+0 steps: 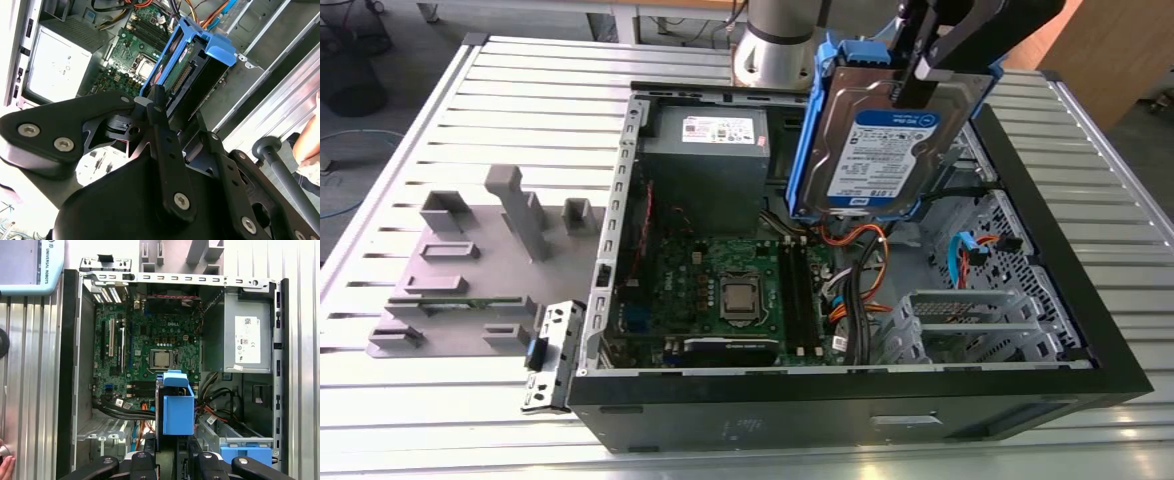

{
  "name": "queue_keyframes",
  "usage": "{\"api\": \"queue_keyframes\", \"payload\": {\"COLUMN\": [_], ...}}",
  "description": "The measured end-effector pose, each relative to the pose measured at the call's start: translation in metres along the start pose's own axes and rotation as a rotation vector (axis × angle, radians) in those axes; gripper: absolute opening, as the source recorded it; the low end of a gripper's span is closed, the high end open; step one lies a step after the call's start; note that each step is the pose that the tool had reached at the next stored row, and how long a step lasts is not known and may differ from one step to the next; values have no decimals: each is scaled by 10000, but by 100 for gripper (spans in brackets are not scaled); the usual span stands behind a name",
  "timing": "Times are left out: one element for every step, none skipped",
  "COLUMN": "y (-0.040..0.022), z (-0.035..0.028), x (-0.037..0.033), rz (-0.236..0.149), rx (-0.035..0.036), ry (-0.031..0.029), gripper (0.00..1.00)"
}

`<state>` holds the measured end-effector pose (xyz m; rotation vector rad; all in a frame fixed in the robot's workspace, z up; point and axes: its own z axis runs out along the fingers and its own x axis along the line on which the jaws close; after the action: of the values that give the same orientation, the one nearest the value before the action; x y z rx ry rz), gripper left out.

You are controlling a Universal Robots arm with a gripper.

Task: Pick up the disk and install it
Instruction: 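Pick up the disk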

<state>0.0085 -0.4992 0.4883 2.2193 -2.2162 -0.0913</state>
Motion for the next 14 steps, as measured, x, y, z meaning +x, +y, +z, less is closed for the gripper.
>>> {"api": "queue_keyframes", "payload": {"y": [0, 0, 0, 0, 0, 0, 0, 0, 0, 0, 0, 0, 0, 0], "z": [0, 1, 1, 2, 1, 2, 2, 2, 2, 2, 2, 2, 2, 3], "x": [4, 10, 16, 23, 32, 42, 52, 63, 75, 89, 103, 119, 136, 154], "rz": [-1, 0, 0, -1, -1, 0, -1, -1, -1, 0, -1, 0, 0, 0], "rx": [0, 0, 0, 0, 0, 0, 0, 0, 0, 0, 0, 0, 0, 0], "ry": [1, 0, 0, 0, 1, 0, 0, 1, 1, 1, 0, 2, 1, 0], "gripper": [35, 35, 35, 35, 35, 35, 35, 35, 35, 35, 35, 35, 35, 35]}}
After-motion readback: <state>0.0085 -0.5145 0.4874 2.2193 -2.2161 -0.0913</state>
